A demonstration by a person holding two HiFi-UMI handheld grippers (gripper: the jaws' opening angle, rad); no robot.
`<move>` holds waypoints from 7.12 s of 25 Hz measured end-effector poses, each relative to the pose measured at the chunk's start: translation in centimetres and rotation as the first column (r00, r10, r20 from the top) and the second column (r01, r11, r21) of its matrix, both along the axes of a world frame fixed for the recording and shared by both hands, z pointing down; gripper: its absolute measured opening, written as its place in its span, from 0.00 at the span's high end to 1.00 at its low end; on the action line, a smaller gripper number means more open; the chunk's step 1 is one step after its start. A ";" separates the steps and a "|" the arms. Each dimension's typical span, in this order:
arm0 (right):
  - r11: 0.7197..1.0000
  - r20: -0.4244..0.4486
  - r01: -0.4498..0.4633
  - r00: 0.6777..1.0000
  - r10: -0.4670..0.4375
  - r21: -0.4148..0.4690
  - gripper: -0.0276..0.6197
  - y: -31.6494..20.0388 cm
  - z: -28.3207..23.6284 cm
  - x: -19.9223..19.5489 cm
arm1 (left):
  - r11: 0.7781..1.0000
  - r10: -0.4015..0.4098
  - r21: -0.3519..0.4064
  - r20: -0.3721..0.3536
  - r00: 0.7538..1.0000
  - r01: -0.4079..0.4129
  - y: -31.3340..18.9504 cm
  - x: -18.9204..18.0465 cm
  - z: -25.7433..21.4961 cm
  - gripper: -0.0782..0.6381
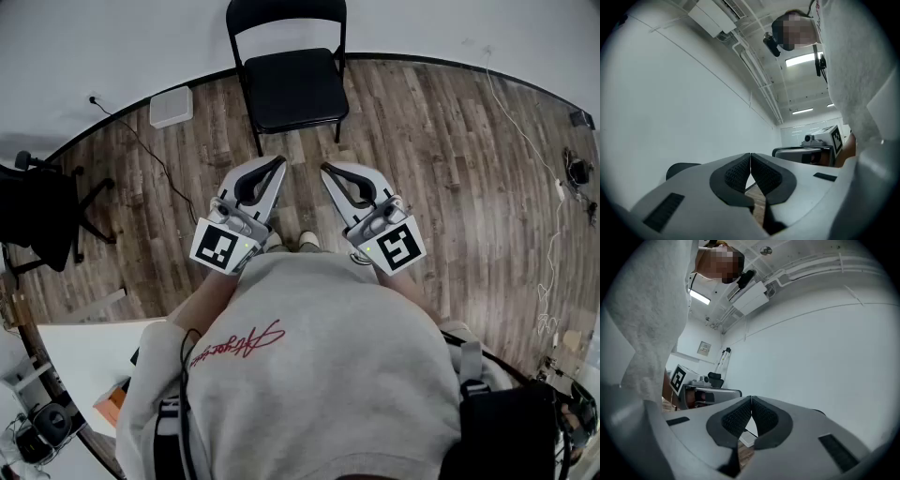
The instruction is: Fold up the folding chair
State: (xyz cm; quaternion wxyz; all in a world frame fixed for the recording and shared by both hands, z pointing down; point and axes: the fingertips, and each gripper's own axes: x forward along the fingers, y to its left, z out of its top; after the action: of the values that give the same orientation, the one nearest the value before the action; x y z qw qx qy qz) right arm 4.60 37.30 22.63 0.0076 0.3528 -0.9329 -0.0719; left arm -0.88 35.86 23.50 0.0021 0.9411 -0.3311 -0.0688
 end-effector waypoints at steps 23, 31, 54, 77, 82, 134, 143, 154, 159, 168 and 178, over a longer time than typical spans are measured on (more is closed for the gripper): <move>0.996 0.004 0.029 1.000 -0.029 0.079 0.93 1.3 -1.3 0.3 | 1.000 -0.019 -0.005 -0.018 1.000 0.019 0.3 0.9 -0.5 0.87; 0.996 0.100 0.045 0.994 -0.053 0.073 0.93 0.6 -1.3 2.6 | 0.997 -0.070 0.012 -0.030 0.997 0.071 -0.4 1.7 -0.5 0.87; 0.997 0.038 0.050 0.998 -0.053 0.063 0.93 -18.8 1.7 -2.5 | 0.993 -0.115 -0.026 -0.015 0.993 0.115 -19.4 -3.5 2.9 0.87; 0.871 0.151 -0.245 0.930 0.335 -0.425 0.68 -32.4 16.7 0.9 | 0.889 -0.144 -0.414 0.153 0.978 0.196 -44.0 -9.0 17.5 0.50; 0.718 0.186 -0.273 0.851 0.490 -0.640 0.63 -31.0 27.6 3.9 | 0.769 -0.254 -0.556 0.187 0.949 0.315 -50.5 -14.0 26.8 0.45; 0.260 0.347 0.291 0.307 0.886 -0.921 0.56 -30.8 57.3 5.5 | 0.775 0.275 -0.621 0.170 0.946 -0.114 -58.5 -8.3 41.0 0.43; 0.070 0.141 0.280 0.242 0.960 -0.957 0.56 -35.6 49.9 5.6 | 0.777 0.239 -0.603 0.019 0.971 -0.180 -59.3 -8.1 35.7 0.45; -0.184 -0.112 0.314 0.235 0.966 -0.931 0.55 -39.6 44.2 5.4 | 0.792 0.268 -0.579 0.048 0.962 -0.192 -59.4 -7.4 33.0 0.44; -0.275 -0.202 0.331 0.239 0.950 -0.903 0.55 -42.8 41.2 4.7 | 0.792 0.249 -0.584 0.048 0.967 -0.175 -61.7 -8.0 31.9 0.45; -0.345 -0.277 0.410 0.218 0.936 -0.844 0.55 -49.9 38.2 4.3 | 0.778 0.242 -0.609 0.056 0.969 -0.159 -67.1 -8.3 31.6 0.45; -0.340 -0.279 0.478 0.197 0.940 -0.810 0.55 -54.8 35.6 3.2 | 0.800 0.152 -0.597 0.108 0.982 -0.059 -71.1 -9.6 31.5 0.45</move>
State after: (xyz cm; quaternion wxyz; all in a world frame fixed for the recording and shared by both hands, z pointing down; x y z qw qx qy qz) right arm 7.81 -17.51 58.28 -0.1780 0.5024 -0.1878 0.8250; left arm -10.45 -35.23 54.96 0.2735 0.9131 -0.2822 0.1089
